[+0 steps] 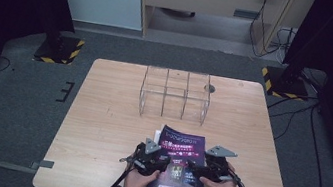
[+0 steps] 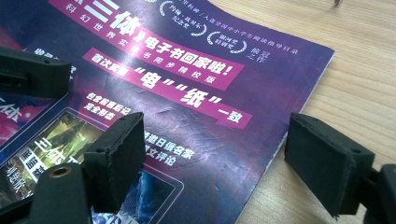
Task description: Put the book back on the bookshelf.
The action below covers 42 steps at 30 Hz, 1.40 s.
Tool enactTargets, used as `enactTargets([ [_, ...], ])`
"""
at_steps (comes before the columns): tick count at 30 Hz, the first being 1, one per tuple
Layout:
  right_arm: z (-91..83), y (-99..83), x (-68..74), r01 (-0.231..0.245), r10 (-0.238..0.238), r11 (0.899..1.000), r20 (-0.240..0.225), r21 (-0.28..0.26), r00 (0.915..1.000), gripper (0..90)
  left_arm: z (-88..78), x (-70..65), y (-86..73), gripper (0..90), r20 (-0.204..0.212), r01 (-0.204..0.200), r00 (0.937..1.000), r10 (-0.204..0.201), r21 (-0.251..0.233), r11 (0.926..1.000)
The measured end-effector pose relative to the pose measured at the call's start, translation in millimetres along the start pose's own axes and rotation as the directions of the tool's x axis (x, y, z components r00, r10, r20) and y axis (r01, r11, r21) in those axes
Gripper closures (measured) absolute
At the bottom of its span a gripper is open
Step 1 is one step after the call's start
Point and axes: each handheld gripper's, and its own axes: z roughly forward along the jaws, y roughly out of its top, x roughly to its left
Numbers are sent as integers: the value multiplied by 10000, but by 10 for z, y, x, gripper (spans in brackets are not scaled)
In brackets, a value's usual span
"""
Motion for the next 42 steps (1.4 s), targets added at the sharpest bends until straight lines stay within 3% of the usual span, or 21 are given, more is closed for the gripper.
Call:
enactTargets([
  [5,-10,1,-19,25,-25,10000,-44,-7,10000,230,-33,9,17,664,-18,-4,10000,4,-127,9999],
  [11,-46,15,-51,12,-13,10000,-19,-75,10000,210,-85,-29,47,786,-69,-375,9993,373,-420,9984],
  [15,-86,25,-81,-203,203,9997,-13,-142,9998,202,-120,-40,70,833,199,-352,9991,364,-550,9979],
  [28,-185,50,-161,-608,596,9967,-233,-537,9979,185,-284,-112,182,857,998,-347,9938,480,-1308,9908],
  [42,-246,80,-185,-922,867,9909,-595,-981,9945,179,-487,-201,285,857,1278,-528,9886,790,-1968,9790],
])
